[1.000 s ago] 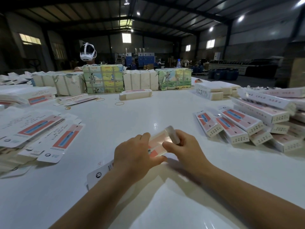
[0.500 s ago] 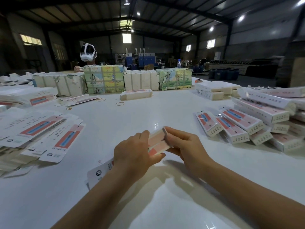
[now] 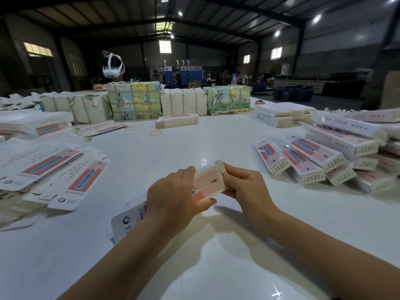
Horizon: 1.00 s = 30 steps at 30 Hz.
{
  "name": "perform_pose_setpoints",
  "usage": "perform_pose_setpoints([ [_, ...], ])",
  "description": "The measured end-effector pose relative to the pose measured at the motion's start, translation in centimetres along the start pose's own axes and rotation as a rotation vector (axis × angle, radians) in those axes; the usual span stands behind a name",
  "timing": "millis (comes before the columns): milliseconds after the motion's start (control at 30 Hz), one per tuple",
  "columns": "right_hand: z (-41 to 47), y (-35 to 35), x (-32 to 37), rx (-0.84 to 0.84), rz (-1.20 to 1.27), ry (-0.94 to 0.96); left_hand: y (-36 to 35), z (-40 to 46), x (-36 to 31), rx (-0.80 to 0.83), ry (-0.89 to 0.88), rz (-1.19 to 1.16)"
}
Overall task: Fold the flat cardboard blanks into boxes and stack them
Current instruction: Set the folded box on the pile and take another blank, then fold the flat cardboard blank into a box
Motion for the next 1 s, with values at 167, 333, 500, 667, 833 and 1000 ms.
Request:
perform_pose_setpoints([
  [167,-0.3,0.0,0.3,0.006,-0.200,0.086,-0.1,0.0,-0.1,0.019,0.002,0.025],
  [333,-1.0,-0.3,0.8,-0.024,-0.481,0.228,0.2,0.1,-0.2,0.018,0.024,0.026],
  [500,-1.5,-1.3,1.2,-0.035,-0.714,0.358,0.3,0.2,-0.9,0.008,0.037,0.080],
  [667,-1.7,-1.6,1.4,-0.035,-0.712,0.312,0.7,0.2,-0.9,0.010,0.065,0.076],
  [833,-1.2,-1.5,0.6,0.046,-0.453,0.131,1.0,0.5,-0.1,0.026,0.105,0.008],
  [1000,-1.4,-2.2,0.3,0.169,-0.541,0.199,0.8,0.4,0.9,0.080,0.095,0.056],
])
Point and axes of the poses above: each hand's wrist, its own z-axis towards the middle knuckle, its own y-axis out of the back of the hand, x = y × z, the point moved 5 cm from there along z, towards the middle knuckle, and after that the axes turned 1 degree about -z, right-handed, at the moved point
